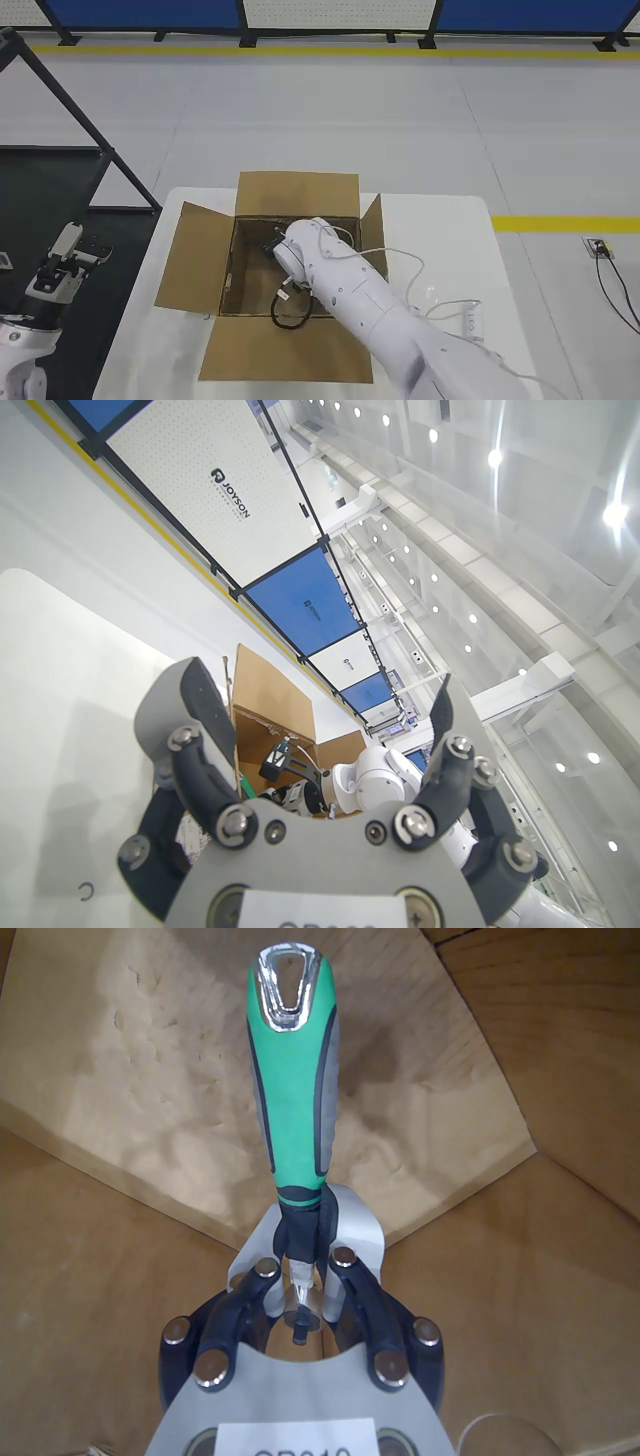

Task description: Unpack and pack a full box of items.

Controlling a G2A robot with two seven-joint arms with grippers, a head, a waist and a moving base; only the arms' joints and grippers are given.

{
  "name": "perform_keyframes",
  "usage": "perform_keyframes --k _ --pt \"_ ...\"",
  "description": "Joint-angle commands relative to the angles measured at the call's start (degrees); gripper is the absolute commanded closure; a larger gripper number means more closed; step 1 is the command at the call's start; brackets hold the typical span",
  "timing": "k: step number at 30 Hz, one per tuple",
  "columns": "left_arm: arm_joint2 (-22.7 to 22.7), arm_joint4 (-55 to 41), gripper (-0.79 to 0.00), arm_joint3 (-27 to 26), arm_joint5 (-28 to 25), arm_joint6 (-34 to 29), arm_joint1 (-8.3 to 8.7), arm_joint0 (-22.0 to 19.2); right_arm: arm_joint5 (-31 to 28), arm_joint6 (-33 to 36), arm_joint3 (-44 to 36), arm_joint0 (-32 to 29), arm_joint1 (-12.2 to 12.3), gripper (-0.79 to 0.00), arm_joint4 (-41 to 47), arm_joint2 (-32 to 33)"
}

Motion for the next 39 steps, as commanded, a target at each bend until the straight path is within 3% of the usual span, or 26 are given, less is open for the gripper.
perform_keyframes --k 1,7,10,13,23,33,39 --pt "0.00 0.00 -0.785 0.00 0.00 0.00 0.00 0.00 -0.36 -1.26 0.72 -0.04 -0.58 0.000 -0.38 -0.14" --pt "0.00 0.00 -0.785 0.00 0.00 0.00 0.00 0.00 1.55 -5.88 2.92 -0.81 -2.48 0.000 -3.78 -1.43" --pt "0.00 0.00 -0.785 0.00 0.00 0.00 0.00 0.00 1.50 -6.27 3.58 -0.95 -2.73 -0.166 -3.55 -1.33" --pt "0.00 0.00 -0.785 0.00 0.00 0.00 0.00 0.00 1.20 -6.45 4.01 -0.93 -2.75 -0.268 -2.98 -1.11" --pt "0.00 0.00 -0.785 0.00 0.00 0.00 0.00 0.00 -0.37 -7.60 4.47 0.03 -2.58 -0.252 -1.66 -0.35" --pt "0.00 0.00 -0.785 0.00 0.00 0.00 0.00 0.00 -12.72 -13.71 5.31 2.67 -1.59 -0.212 0.43 1.85" --pt "0.00 0.00 -0.785 0.00 0.00 0.00 0.00 0.00 -17.38 -19.03 3.62 2.89 -0.78 -0.228 -1.50 1.87"
